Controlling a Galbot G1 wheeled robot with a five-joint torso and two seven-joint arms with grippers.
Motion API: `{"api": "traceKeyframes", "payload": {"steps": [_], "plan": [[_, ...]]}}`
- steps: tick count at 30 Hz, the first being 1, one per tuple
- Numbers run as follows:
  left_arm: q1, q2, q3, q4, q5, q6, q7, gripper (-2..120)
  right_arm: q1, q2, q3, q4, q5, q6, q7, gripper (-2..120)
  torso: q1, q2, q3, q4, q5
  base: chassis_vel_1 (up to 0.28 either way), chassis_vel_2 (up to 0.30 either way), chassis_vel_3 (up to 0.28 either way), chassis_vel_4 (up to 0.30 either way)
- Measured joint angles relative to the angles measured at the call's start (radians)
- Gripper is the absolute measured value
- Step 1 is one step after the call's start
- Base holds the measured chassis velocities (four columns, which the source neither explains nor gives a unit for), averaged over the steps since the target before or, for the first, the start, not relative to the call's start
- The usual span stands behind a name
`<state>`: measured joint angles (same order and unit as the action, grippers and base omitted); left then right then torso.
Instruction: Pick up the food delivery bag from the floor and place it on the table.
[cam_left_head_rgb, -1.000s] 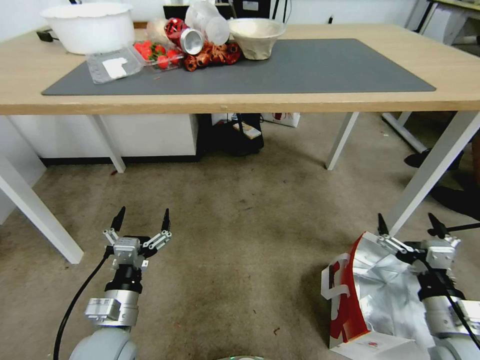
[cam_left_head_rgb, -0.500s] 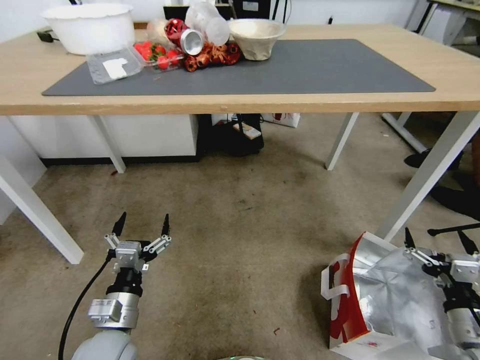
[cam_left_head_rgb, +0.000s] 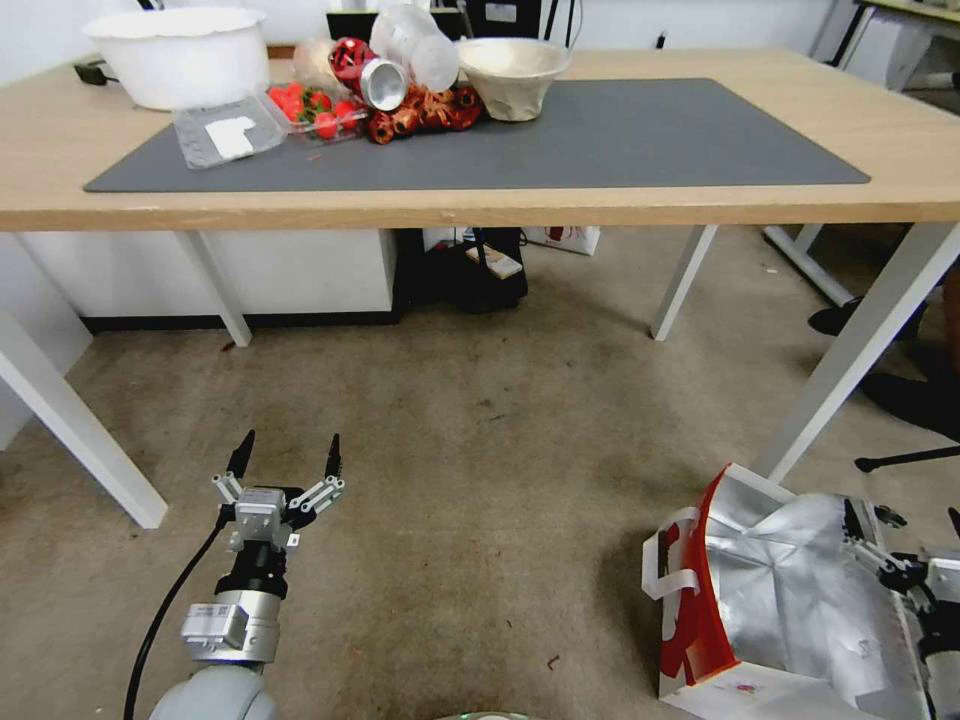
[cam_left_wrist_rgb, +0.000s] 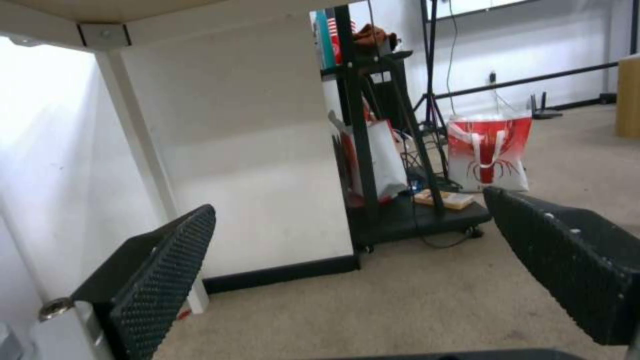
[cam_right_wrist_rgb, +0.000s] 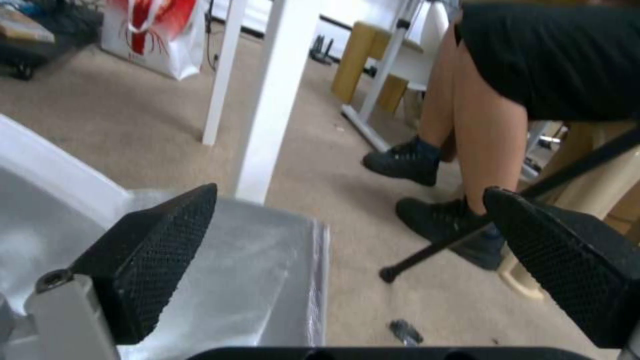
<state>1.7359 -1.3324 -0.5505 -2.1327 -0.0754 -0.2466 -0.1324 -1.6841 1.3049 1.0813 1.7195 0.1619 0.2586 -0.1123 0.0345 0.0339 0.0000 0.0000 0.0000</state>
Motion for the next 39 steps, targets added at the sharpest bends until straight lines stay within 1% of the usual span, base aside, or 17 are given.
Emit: {"api": "traceKeyframes", "payload": {"steps": [10, 17, 19, 20, 22, 24, 28, 29, 32, 33, 36, 37, 39], "plan": [[0.002, -0.005, 0.004, 0.007, 0.014, -0.007, -0.009, 100, 0.04, -0.026, -0.014, -0.096, 0.034, -0.009, -0.012, 100, 0.0, 0.0, 0.0, 0.0001, -0.0001, 0.0, 0.0, 0.0, 0.0], [0.003, -0.007, 0.008, 0.009, 0.019, -0.007, -0.01, 100, 0.054, -0.024, -0.029, -0.124, 0.043, -0.011, -0.014, 99, 0.0, 0.0, 0.0, 0.0, 0.0, 0.0, 0.0, 0.0, 0.0], [0.003, -0.009, 0.012, 0.01, 0.022, -0.007, -0.011, 100, 0.062, -0.023, -0.034, -0.131, 0.043, -0.011, -0.014, 93, 0.0, 0.0, 0.0, 0.0001, -0.0001, 0.0, 0.0, 0.0, 0.0], [0.003, -0.009, 0.012, 0.01, 0.022, -0.007, -0.011, 100, 0.062, -0.023, -0.034, -0.131, 0.043, -0.011, -0.014, 93, 0.0, 0.0, 0.0, 0.0001, -0.0001, 0.0, 0.0, 0.0, 0.0], [0.003, -0.009, 0.014, 0.011, 0.024, -0.008, -0.011, 100, 0.069, -0.024, -0.038, -0.137, 0.043, -0.014, -0.014, 86, 0.0, 0.0, 0.0, 0.0, 0.0, 0.0, 0.0, 0.0, 0.0], [0.003, -0.009, 0.014, 0.011, 0.025, -0.008, -0.011, 100, 0.074, -0.025, -0.041, -0.141, 0.043, -0.016, -0.014, 84, 0.0, 0.0, 0.0, 0.0, -0.0001, 0.0, 0.0, 0.0, 0.0], [0.003, -0.01, 0.013, 0.012, 0.026, -0.008, -0.013, 100, 0.091, -0.025, -0.055, -0.158, 0.04, -0.024, -0.008, 69, 0.0, 0.0, 0.0, 0.0, 0.0, 0.0, 0.0, 0.0, 0.0], [0.003, -0.01, 0.013, 0.012, 0.026, -0.008, -0.013, 100, 0.091, -0.025, -0.055, -0.158, 0.04, -0.024, -0.008, 69, 0.0, 0.0, 0.0, 0.0, 0.0, 0.0, 0.0, 0.0, 0.0], [0.004, -0.01, 0.013, 0.012, 0.026, -0.009, -0.013, 100, 0.094, -0.021, -0.06, -0.163, 0.038, -0.024, -0.005, 56, 0.0, 0.0, 0.0, 0.0, -0.0001, 0.0, 0.0, 0.0, 0.0], [0.004, -0.01, 0.013, 0.012, 0.026, -0.009, -0.013, 100, 0.094, -0.021, -0.06, -0.163, 0.038, -0.024, -0.005, 56, 0.0, 0.0, 0.0, 0.0, -0.0001, 0.0, 0.0, 0.0, 0.0], [0.004, -0.01, 0.013, 0.012, 0.027, -0.009, -0.014, 100, 0.094, -0.021, -0.061, -0.164, 0.038, -0.024, -0.004, 41, 0.0, 0.0, 0.0, 0.0, -0.0001, 0.0, 0.0, 0.0, 0.0], [0.004, -0.01, 0.013, 0.012, 0.027, -0.009, -0.014, 100, 0.094, -0.021, -0.061, -0.164, 0.038, -0.024, -0.004, 41, 0.0, 0.0, 0.0, 0.0, -0.0001, 0.0, 0.0, 0.0, 0.0], [0.003, -0.01, 0.014, 0.012, 0.027, -0.009, -0.014, 100, 0.092, -0.022, -0.061, -0.164, 0.038, -0.024, -0.003, 32, 0.0, 0.0, 0.0, 0.0, 0.0, 0.0, 0.0, 0.0, 0.0]]}}
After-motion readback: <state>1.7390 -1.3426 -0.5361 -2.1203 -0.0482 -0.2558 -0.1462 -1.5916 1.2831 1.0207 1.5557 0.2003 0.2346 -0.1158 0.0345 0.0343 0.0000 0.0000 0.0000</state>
